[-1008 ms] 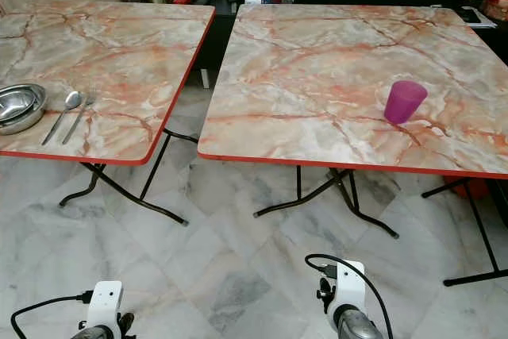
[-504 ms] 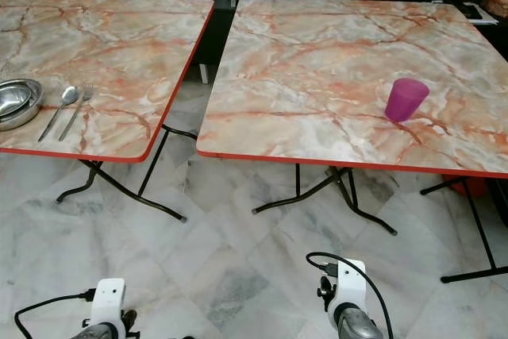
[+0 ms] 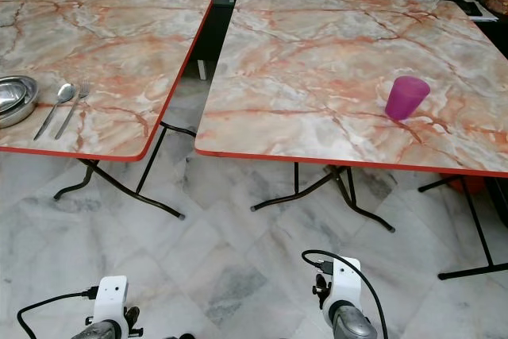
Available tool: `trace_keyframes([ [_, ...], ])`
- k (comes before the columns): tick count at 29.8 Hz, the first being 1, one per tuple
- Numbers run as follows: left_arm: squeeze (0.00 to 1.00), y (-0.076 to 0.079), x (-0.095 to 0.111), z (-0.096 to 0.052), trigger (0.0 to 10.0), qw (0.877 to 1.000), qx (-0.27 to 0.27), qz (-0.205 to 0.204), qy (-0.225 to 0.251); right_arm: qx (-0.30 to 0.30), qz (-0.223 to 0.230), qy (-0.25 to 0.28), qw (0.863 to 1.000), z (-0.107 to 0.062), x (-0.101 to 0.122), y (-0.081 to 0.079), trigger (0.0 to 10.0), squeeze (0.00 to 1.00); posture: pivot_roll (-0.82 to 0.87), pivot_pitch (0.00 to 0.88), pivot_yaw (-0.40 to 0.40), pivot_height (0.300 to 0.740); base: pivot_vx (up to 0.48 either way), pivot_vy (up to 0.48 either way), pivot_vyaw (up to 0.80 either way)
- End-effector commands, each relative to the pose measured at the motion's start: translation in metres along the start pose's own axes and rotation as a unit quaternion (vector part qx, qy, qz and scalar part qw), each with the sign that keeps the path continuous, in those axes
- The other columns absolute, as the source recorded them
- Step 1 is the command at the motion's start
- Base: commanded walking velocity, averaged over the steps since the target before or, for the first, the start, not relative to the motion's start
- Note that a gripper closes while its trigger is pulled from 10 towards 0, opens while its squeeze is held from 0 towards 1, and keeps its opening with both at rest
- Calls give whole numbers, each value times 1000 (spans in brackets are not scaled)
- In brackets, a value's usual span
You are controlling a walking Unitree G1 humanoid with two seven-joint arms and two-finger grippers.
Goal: Setting the table
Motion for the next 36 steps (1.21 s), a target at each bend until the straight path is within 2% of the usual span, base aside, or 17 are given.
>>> trace_keyframes([
  [1, 0, -1, -5, -1, 10000, 1000, 4, -7, -10, -7, 0, -10, 1000, -2, -6, 5, 10000, 0, -110, 155, -13, 740, 0, -394, 0],
  [21, 0, 0, -7, -1, 10000, 1000, 4, -8, -11, -11, 2, -23, 1000, -4, -14, 8, 10000, 0, -91, 155, -19, 740, 0, -391, 0],
  [36, 0, 2, -13, -2, 10000, 1000, 3, -12, -16, -10, -2, -20, 1000, -3, -11, 10, 10000, 0, -89, 131, -33, 740, 0, -386, 0],
])
Point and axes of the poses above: a point about 5 cm out from each wrist's last joint towards the gripper, its own z axis pointing out of the wrist towards the gripper, its own x axis along the axis of the wrist's last joint, y = z × x, the point moved 4 cm from there along z, pointing out of the wrist towards the gripper, and after that the axes turned 2 degrees about z, right-handed, at the moved point
